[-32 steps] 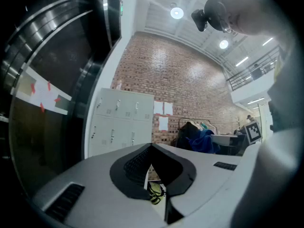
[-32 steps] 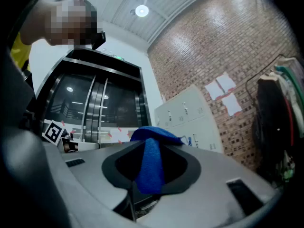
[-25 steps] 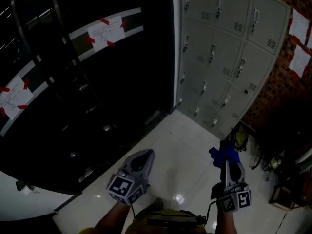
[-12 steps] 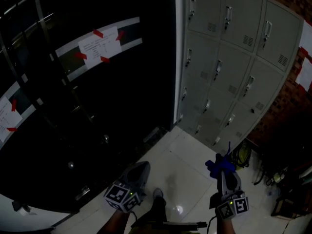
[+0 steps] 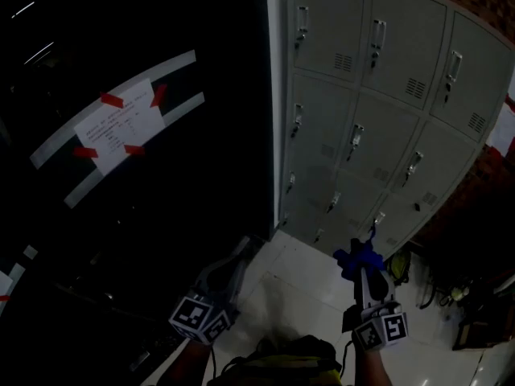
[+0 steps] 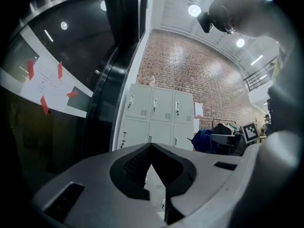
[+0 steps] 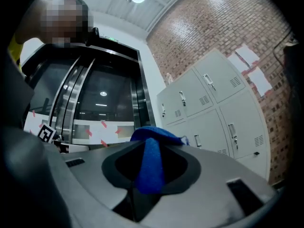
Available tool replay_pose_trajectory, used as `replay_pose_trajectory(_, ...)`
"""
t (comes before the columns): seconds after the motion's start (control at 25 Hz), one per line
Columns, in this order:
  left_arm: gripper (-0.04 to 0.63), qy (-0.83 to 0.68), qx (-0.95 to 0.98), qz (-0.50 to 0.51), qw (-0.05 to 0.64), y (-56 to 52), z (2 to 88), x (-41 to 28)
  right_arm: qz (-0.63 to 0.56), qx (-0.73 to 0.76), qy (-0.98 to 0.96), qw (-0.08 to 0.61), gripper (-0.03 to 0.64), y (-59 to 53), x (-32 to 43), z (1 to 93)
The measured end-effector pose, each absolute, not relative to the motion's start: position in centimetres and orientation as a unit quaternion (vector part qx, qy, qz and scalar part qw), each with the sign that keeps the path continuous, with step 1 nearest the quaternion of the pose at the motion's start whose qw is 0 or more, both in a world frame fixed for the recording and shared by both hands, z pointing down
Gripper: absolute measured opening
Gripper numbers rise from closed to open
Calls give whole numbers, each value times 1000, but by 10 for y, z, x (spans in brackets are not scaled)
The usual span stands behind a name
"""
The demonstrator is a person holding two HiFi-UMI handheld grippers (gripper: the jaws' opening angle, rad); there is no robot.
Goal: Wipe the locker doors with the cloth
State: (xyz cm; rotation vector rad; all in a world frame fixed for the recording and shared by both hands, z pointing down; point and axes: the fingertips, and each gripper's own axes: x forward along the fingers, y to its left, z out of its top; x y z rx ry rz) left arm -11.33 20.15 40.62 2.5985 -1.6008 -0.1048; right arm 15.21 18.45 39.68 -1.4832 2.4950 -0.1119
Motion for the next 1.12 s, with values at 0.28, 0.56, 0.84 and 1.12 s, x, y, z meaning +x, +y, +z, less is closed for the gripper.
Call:
replay_pose_trajectory(0.28, 0, -505, 860, -43, 63, 64, 422, -107, -27, -504, 855, 118, 101, 44, 137, 400)
replay_pose_trajectory(0.56, 0, -525, 848, -48, 55, -114, 414, -102, -29, -506, 854, 115, 98, -148, 142, 398)
replay_pose_trajectory(0.84, 0, -535, 842, -40, 51, -236, 407, -118, -7, -488, 863, 129, 97, -303, 98, 356)
replay_pose_trajectory(1.12, 0, -506, 858, -39, 74, -292, 406, -133, 32, -512, 851, 115, 98, -450, -35, 319)
